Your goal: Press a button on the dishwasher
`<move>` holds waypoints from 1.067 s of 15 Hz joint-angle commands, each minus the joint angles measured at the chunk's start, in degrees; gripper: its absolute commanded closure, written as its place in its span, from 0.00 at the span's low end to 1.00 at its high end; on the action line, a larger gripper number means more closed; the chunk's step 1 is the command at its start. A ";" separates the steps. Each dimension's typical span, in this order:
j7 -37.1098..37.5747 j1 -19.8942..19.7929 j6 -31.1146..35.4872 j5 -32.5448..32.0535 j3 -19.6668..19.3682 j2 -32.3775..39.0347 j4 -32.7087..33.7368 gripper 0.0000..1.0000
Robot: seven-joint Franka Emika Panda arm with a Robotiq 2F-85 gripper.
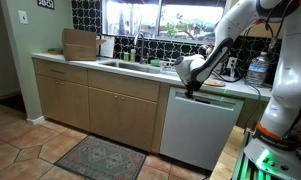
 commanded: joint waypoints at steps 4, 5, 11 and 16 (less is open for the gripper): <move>6.24 2.53 2.44 -2.11 -3.52 9.44 8.04 0.65; 6.98 2.80 3.06 -2.65 -3.82 10.31 8.86 0.72; 8.61 3.80 2.47 -3.93 -4.26 11.58 10.77 0.93; 9.05 3.97 2.46 -4.09 -4.37 12.25 11.48 0.99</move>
